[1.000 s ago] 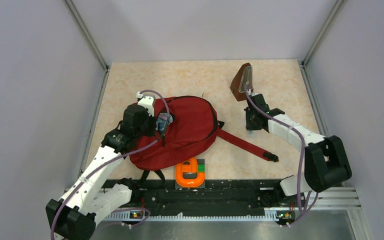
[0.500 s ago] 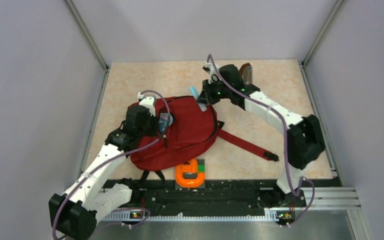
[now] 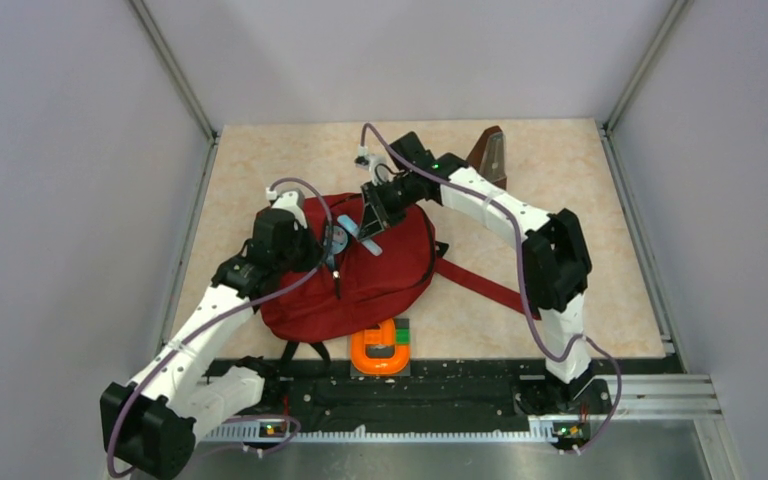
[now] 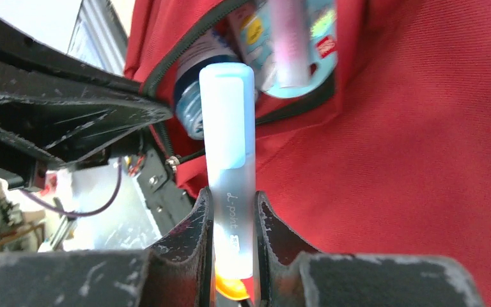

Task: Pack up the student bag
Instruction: Place the stationery in the student bag.

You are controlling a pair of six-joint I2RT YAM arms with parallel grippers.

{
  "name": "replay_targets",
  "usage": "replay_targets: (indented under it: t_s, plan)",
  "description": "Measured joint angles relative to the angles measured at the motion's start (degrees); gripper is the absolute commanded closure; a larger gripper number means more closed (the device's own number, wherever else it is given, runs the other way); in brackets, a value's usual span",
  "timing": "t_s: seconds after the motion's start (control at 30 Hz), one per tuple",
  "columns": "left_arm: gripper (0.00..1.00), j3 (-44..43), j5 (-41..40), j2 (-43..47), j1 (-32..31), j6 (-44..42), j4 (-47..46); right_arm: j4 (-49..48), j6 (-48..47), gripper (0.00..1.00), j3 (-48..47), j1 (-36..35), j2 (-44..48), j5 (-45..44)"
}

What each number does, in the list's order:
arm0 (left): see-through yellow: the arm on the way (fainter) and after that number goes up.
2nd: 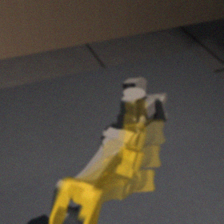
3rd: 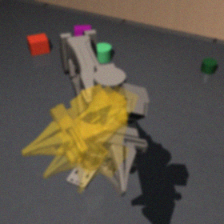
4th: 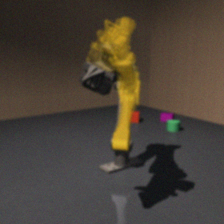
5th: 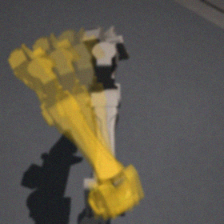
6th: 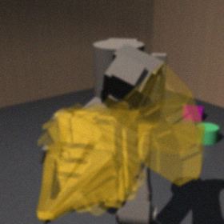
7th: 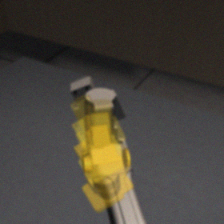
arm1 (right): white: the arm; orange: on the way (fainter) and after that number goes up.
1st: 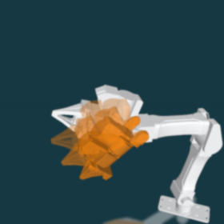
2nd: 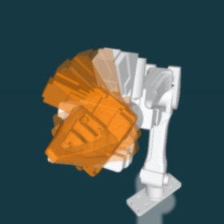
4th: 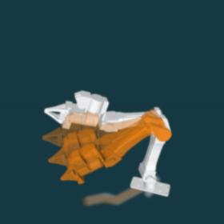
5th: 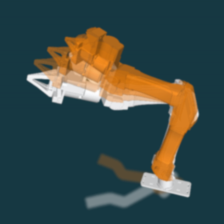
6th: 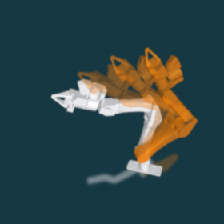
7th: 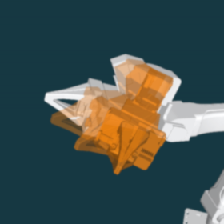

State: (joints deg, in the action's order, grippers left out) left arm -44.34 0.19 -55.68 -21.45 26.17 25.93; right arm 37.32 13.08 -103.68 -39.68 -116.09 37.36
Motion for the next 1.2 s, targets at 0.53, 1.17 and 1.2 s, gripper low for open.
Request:
replay_targets:
  t_s: [0.53,1.17,1.2]
  plan:
    - [1.0,0.2,2.6,3.8,0.0,2.4,3.1,8.9,4.3,1.0,-17.6,-5.4,-15.4,3.2]
    - [1.0,-1.6,5.7,-0.5,0.3,0.7,3.7,-6.5,15.1,0.45,-19.7,-5.5,-18.9,-2.1]
    - [1.0,-2.1,5.8,-1.0,0.3,0.7,4.2,-7.0,15.0,0.42,-19.7,-5.5,-18.9,-2.5]
